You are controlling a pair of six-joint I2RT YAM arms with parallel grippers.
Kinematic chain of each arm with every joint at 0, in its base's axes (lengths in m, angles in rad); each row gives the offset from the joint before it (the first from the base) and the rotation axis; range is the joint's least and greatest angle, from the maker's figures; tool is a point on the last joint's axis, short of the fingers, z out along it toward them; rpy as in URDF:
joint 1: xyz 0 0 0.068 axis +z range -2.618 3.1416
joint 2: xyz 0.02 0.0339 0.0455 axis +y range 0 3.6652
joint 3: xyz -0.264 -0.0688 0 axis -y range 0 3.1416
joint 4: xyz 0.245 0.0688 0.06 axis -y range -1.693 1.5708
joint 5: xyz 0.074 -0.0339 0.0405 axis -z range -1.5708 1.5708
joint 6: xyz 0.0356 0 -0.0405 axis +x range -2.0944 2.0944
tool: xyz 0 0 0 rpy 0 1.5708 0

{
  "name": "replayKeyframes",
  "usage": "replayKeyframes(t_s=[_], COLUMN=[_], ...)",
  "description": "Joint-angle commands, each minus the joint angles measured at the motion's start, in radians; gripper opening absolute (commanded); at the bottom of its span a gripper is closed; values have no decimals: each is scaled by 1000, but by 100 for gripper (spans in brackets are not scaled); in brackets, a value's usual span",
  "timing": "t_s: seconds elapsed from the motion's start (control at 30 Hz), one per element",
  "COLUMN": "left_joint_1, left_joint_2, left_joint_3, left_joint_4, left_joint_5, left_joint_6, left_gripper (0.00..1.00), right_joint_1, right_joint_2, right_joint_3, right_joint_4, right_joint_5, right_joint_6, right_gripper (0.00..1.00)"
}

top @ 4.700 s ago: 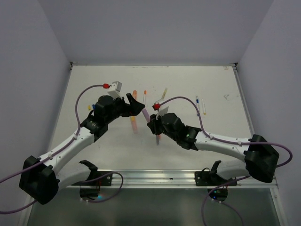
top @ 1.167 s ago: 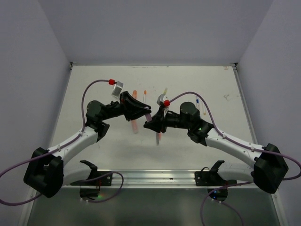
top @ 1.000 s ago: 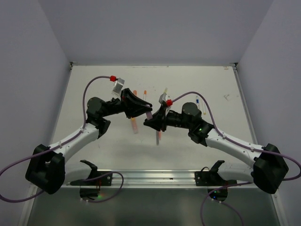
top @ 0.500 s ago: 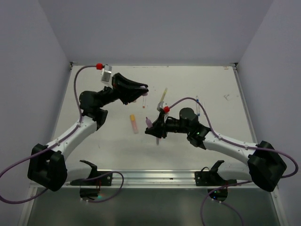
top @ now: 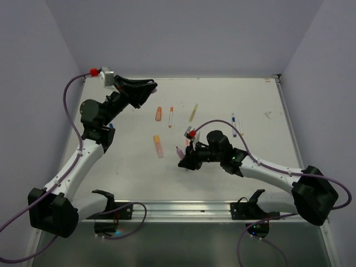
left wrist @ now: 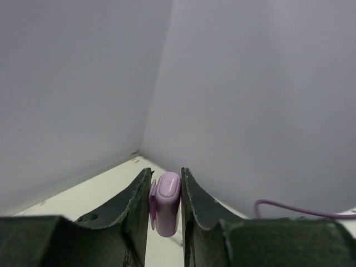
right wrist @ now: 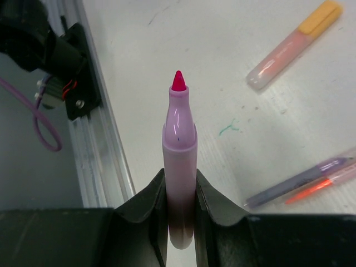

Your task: Open the pen caps

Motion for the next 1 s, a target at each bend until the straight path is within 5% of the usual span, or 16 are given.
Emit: replayKeyframes(t_s=[0.0,0.13,0.27,0.53,0.97], left_joint_1=[18,23,38,132,192], left_joint_2=[-54,-18,121,386,710], left_joint_3=[20,114,187,275,428], left_joint_4=[-495,-873,-1145,-1285,-1291], left_joint_5=[-251,-685,-920,-998,-1024], left_joint_6=[223,318,351,315,320], left_gripper=[0,0,0,9,17], right_joint_1=[-9,-12,-13,-27,-39], right_joint_2=[-70,-107,-117,-113,-116], right_joint_3=[87,121,144,128,107], right_joint_4=[-91,-172,-220,-245,-242], right_joint_5=[184,313,412,508,518], right_joint_6=[14,22,27,47,33], right_gripper=[0,0,0,0,0])
